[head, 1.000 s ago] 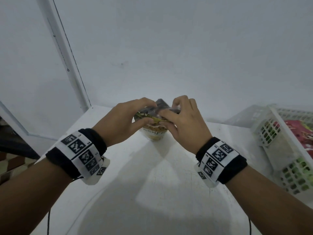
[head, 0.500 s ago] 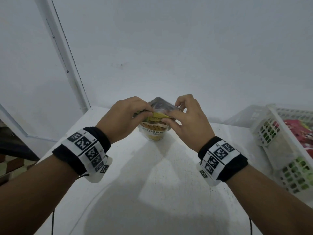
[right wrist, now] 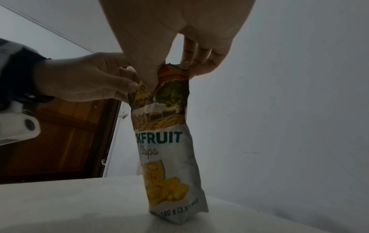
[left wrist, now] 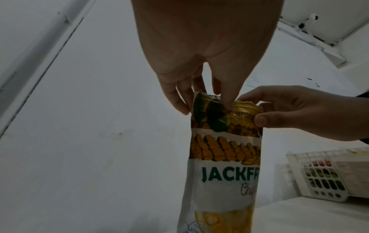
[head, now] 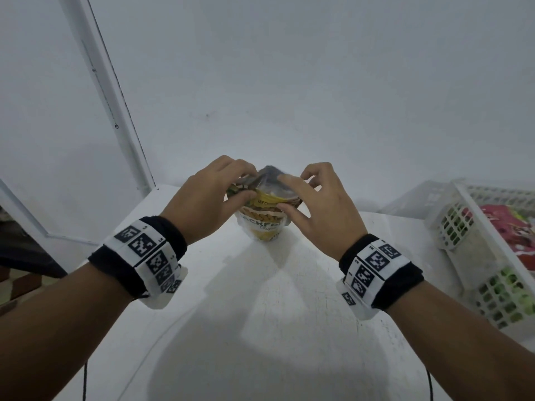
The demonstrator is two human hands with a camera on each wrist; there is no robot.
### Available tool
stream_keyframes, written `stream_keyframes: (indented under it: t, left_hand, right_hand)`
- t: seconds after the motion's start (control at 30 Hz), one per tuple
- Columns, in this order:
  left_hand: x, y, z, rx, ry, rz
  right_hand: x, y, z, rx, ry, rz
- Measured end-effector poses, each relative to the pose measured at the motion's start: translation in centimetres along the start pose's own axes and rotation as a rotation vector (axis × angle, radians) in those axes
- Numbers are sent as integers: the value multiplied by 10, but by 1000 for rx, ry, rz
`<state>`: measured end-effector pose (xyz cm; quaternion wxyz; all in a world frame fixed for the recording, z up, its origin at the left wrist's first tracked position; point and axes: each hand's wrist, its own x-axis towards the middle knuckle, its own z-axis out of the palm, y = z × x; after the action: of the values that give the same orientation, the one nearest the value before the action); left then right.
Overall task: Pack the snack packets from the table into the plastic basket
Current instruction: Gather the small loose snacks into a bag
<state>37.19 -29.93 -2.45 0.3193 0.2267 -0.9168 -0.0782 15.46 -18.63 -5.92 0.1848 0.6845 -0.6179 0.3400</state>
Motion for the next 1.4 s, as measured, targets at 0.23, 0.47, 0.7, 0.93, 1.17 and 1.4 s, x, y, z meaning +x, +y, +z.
stream_keyframes:
  t: [0.23,0.47,0.7,0.93,1.17,1.4]
  left_hand:
    - [-6,-2,4,-133,41,-154]
    - [-3,-14,4,-275,144,-330]
    - [8,-16,-1,-393,142,-385]
    - [6,-18,5,-331,120,-399]
    - [-11,-10,15,-469,165,-484]
    - [-48,-10,54,-767,-134,-620]
  right_hand:
    - [7,-5,6,-36,-92,-28]
    - [6,1,5,188,-2,88]
    - [22,8,-7,344,38,221]
    - [23,12,5,426,-37,412]
    - [24,2,19,653,6,523]
    - [17,4,18,668,76,614]
